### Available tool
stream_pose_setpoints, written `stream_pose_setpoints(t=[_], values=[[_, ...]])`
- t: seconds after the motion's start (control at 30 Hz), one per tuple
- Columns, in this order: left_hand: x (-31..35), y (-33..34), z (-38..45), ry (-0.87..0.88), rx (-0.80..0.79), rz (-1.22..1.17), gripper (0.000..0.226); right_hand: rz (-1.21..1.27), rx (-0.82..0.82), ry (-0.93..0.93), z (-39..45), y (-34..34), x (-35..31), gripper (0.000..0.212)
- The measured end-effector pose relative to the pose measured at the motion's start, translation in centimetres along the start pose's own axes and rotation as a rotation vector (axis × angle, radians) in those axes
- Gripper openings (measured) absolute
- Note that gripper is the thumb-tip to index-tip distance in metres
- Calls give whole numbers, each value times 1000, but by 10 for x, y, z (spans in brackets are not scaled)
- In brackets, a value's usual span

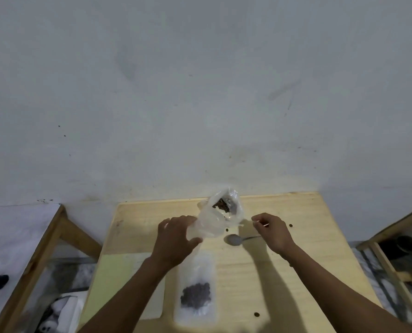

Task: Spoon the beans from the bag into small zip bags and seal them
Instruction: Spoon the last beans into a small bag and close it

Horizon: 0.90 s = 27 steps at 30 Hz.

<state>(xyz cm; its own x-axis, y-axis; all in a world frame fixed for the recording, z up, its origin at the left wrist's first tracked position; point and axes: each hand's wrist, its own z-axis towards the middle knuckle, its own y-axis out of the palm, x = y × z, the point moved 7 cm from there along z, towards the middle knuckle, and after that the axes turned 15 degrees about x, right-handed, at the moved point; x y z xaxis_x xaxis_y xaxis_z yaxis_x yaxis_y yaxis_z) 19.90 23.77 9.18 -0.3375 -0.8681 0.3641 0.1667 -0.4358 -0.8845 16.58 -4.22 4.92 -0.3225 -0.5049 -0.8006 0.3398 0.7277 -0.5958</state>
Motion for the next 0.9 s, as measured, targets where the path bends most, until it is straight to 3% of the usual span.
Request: stream_pose_setpoints(t=[0.13, 0.27, 0.37, 0.53, 0.63, 0.77, 0.83, 0.9], values=[[-10, 9, -5, -26, -106, 13, 61, -440, -102, -142, 7, 19, 45, 31], [-6, 23, -9, -29, -225, 1, 62, -705, -157, -313, 6, 36, 53, 35], [-2, 34, -10, -28, -284, -43, 62, -766, -134, -387, 8, 40, 53, 32], [12, 46, 3, 89, -303, -56, 59, -832, -150, -338, 11, 45, 58, 28], [18, 54, 14, 193, -349, -9, 57, -732, -142, -327, 11, 37, 48, 21], [17, 65, 30, 262, -436, 34, 56, -252, -18, -71, 27, 8, 52, 14], [18, 72, 36, 281, -478, 26, 55, -169, 54, -93, 36, 2, 46, 17], [19, 79, 43, 290, -514, 24, 55, -169, 20, -161, 41, 9, 32, 24]])
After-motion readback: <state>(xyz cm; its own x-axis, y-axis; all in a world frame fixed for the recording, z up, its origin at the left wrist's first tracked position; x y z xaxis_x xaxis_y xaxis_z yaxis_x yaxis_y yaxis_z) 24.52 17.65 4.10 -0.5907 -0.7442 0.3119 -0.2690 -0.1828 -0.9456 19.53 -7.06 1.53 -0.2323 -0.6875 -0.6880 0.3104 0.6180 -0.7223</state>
